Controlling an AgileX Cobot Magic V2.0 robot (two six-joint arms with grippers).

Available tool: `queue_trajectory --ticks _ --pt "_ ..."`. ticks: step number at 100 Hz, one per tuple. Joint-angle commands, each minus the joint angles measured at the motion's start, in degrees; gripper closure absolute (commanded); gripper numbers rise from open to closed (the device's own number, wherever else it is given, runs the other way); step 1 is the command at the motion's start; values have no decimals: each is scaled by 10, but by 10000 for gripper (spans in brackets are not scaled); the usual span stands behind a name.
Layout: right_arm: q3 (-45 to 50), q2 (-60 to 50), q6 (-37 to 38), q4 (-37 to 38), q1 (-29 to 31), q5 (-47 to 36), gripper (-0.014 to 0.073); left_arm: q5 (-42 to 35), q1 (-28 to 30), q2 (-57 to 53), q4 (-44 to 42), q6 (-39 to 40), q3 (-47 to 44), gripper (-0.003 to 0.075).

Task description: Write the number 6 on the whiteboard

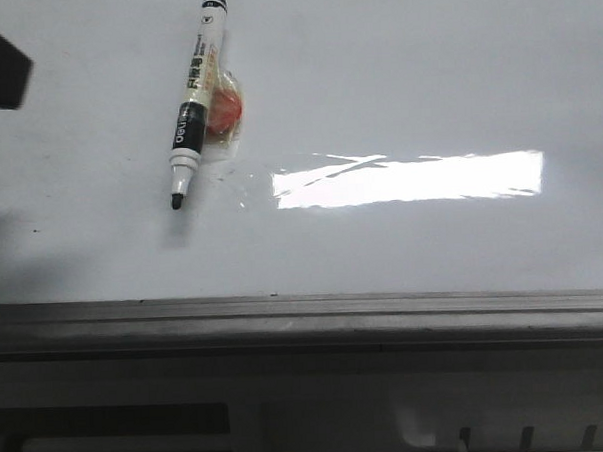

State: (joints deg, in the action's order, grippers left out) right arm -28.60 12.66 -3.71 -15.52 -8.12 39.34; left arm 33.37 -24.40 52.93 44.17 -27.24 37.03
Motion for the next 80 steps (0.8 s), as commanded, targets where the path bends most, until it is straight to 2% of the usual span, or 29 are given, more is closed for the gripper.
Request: queue_trajectory --ticks 1,15,25,61,71,80 --pt "-19 12 -8 0 1 -38 175 -80 -55 28 31 -7 20 351" --pt "-19 12 -8 0 1 -23 175 -163 -117 68 37 -7 20 351" --pt "-19 12 -8 0 1 -7 175 -207 -141 91 46 -7 20 351" --pt "-19 12 -8 -1 1 -6 175 -252 -152 145 55 -7 20 357" --pt "-19 12 -8 -6 1 -15 175 -258 -152 159 57 -7 20 391" --pt "-19 12 -8 -12 1 -20 175 -263 -152 167 57 -7 20 460"
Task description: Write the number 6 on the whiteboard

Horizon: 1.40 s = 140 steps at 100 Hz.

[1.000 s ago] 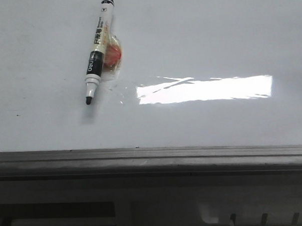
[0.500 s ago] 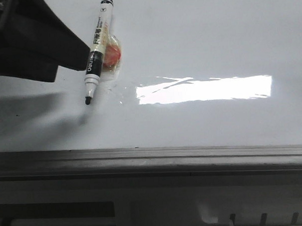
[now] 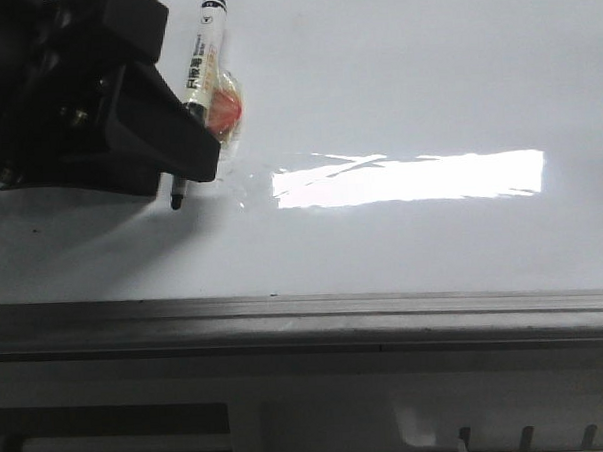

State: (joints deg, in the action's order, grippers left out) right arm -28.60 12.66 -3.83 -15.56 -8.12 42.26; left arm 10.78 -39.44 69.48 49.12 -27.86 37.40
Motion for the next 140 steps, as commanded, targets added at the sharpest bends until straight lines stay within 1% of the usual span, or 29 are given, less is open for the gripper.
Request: queue_trajectory --ticks 1,7,9,10,14,15,16,19,22,26,27,31,33,37,43,49,56,61,65,75,81,88,105,128,140 --pt "-19 12 -7 -12 1 -50 175 -37 -2 1 7 -1 17 468" --pt "-19 12 -7 -13 1 -50 175 -33 -2 1 9 -1 17 557" --pt "-19 12 -7 -17 1 -50 175 -27 -2 -1 12 -1 17 609" --pt "-19 12 -7 -17 1 -50 175 -27 -2 -1 12 -1 17 609" --pt "-22 12 -13 -32 1 -44 175 -13 -2 -7 12 -1 17 710" --pt "-25 12 -15 -35 1 -43 175 -10 -2 -8 12 -1 17 710" --pt "-26 12 -19 -38 1 -41 175 -7 -2 -9 12 -1 17 738" --pt "-31 13 -36 -54 1 -36 175 9 -2 -15 12 -8 17 736" --pt "-37 17 -62 -86 1 -30 175 34 -2 -22 12 -29 17 738" --pt "-48 24 -122 -134 1 -20 175 64 -2 -30 12 -69 17 739" --pt "-48 26 -122 -142 1 -20 175 78 -2 -33 12 -90 17 739" --pt "-57 35 -186 -183 1 -11 175 117 -2 -39 12 -145 17 739" --pt "-62 44 -229 -215 1 -5 175 151 -2 -44 11 -190 17 739" --pt "-69 60 -280 -259 1 2 175 192 -2 -49 6 -248 17 739" --pt "-75 84 -361 -305 1 18 175 254 -2 -57 -7 -342 17 739" --pt "-77 113 -415 -332 1 36 175 283 -2 -63 -33 -401 17 739" --pt "-77 144 -442 -338 -2 54 175 278 -3 -69 -53 -430 17 739" --pt "-77 159 -443 -341 -20 49 175 263 -3 -71 -67 -441 17 739" --pt "-77 170 -448 -343 -43 47 175 246 -3 -73 -71 -448 17 739" --pt "-77 194 -493 -343 -105 45 175 209 -3 -73 -70 -455 17 739" --pt "-77 212 -500 -342 -141 32 175 191 -3 -73 -70 -455 17 739" --pt "-77 232 -502 -340 -173 -2 175 182 -3 -73 -70 -465 17 739" --pt "-77 286 -509 -340 -235 -121 175 182 -3 -73 -68 -470 17 739" --pt "-77 376 -515 -340 -319 -197 175 181 -3 -73 -68 -470 17 739" --pt "-77 412 -515 -340 -359 -271 175 181 -3 -73 -64 -470 17 739"
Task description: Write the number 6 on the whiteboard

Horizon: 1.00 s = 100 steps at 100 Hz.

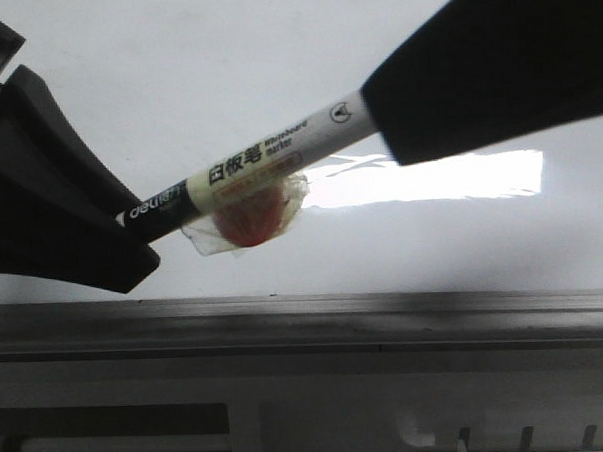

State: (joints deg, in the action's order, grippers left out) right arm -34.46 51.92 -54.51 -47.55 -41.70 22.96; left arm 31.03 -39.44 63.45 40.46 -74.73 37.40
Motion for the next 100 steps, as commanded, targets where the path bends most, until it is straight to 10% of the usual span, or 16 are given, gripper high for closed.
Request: queue_trajectory --ticks 1,50,79,100 --pt "-18 21 -8 -21 -28 -83 175 -22 -3 -12 22 -1 17 739" --pt "-78 131 -8 -31 -100 -146 184 -22 -3 -12 22 -1 17 739" --pt "-86 151 -8 -36 -101 -85 667 -22 -3 -12 22 -1 17 739" --pt "-86 153 -8 -36 -101 -84 657 -22 -3 -12 23 -1 17 739"
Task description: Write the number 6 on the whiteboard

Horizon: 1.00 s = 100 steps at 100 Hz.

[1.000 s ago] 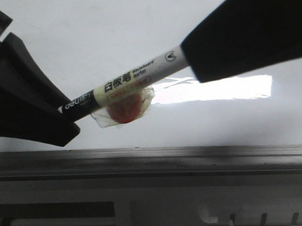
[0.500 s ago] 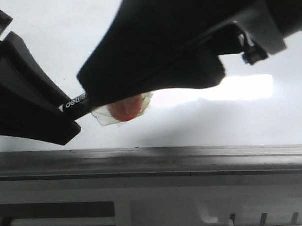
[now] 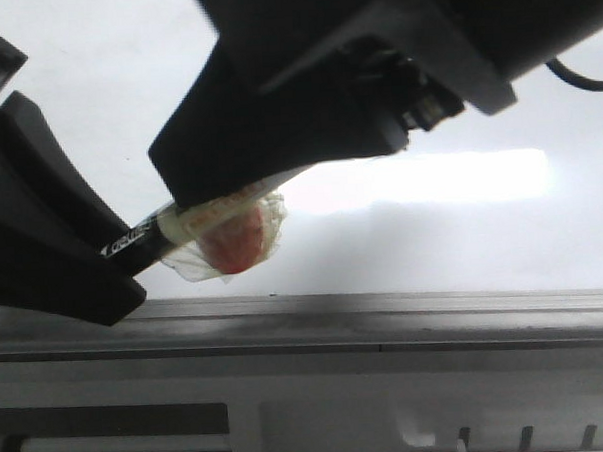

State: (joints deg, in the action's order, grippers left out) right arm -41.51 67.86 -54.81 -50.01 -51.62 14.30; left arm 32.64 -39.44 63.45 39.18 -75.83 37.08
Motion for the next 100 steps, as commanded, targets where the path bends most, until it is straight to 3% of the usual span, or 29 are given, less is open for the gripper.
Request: queue_trajectory --ticks 1,13,20,25,31,32,35,38,44,48,60,74,88,100 --pt "-15 -6 -5 -12 -2 2 657 -38 -3 -12 36 10 20 739" --pt "-15 -6 -5 -12 -2 0 657 -41 -3 -12 41 10 20 733" --pt "-15 -8 -5 -12 -2 0 657 -43 -3 -18 43 10 20 659" --pt "-15 -11 -5 -8 -2 1 657 -46 -3 -24 48 10 21 551" --pt "-15 -19 -5 7 -2 1 657 -46 -3 -37 58 14 26 342" --pt "-15 -21 -5 10 -2 1 657 -46 -3 -39 60 13 26 342" --pt "-15 -26 -5 16 -2 0 657 -46 -3 -48 65 13 31 224" --pt "-15 -32 -5 19 1 -1 657 -46 -2 -57 67 13 35 161" --pt "-15 -47 -5 26 12 -1 655 -50 -2 -78 73 15 45 87" --pt "-15 -59 -5 32 20 -1 653 -56 -2 -94 74 19 51 78" --pt "-15 -111 -5 49 71 26 652 -90 6 -162 74 76 58 126" --pt "-15 -178 8 120 148 107 638 -83 48 -263 47 162 58 279" --pt "-15 -238 67 258 231 144 636 -41 97 -356 -17 233 58 499" --pt "-15 -259 95 257 285 125 636 -28 128 -401 -16 244 45 742"
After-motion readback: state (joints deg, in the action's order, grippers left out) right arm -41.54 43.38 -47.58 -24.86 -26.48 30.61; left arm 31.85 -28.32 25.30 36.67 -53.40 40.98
